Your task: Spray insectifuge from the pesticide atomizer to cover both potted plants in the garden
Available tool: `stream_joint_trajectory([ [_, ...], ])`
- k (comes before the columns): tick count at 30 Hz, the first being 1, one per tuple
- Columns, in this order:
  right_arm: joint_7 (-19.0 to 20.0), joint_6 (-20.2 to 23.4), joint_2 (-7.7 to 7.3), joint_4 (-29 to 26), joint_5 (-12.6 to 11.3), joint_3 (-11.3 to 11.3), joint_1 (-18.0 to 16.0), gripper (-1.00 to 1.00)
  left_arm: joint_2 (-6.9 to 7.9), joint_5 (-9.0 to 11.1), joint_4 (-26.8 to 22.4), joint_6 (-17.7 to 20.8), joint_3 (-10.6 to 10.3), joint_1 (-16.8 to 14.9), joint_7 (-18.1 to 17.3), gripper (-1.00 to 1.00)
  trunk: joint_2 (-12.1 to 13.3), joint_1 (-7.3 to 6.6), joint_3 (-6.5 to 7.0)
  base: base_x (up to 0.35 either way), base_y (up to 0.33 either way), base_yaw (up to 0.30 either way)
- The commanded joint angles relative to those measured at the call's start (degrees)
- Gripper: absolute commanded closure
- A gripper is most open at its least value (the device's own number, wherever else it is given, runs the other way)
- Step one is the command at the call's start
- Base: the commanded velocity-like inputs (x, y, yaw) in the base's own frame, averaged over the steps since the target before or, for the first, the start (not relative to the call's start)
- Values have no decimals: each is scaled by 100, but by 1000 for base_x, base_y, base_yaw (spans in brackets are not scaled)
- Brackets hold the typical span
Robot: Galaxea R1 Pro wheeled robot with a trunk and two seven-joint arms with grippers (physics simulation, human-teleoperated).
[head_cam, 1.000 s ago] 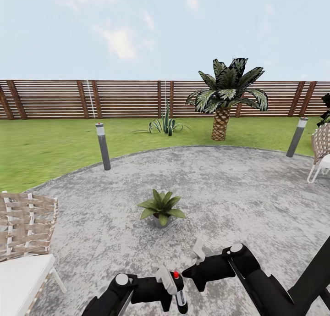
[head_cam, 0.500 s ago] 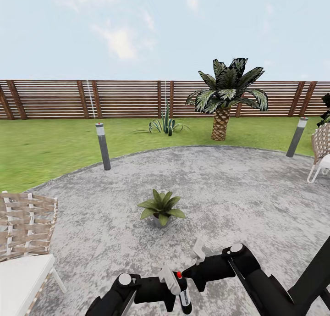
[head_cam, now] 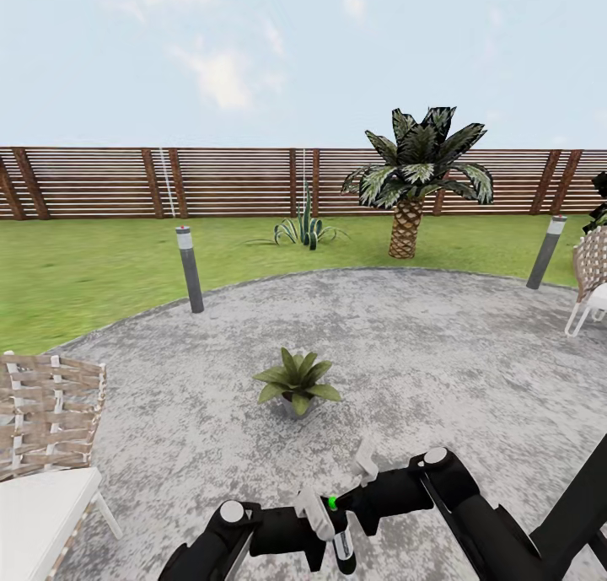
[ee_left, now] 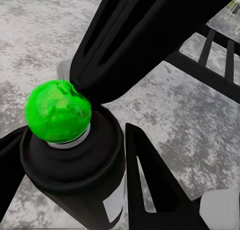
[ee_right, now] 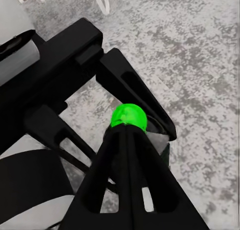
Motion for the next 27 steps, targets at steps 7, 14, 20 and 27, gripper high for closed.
stream_joint_trajectory([
  [7,-815,-36,0,-15,-23,-174,0,100,69,29,193,8,289,-1,556,100,0,0,0,0,0,0],
  [14,-1667,-39,0,-16,-34,-217,0,100,58,49,579,91,605,-1,1828,100,0,0,0,0,0,0],
  [20,-3633,-61,63,-79,-89,-445,0,100,48,884,863,553,890,31,3480,100,0,0,0,0,0,0],
  [27,-3999,-63,396,-119,-82,-1302,0,-100,69,1470,1348,126,881,43,3831,100,0,0,0,0,0,0],
])
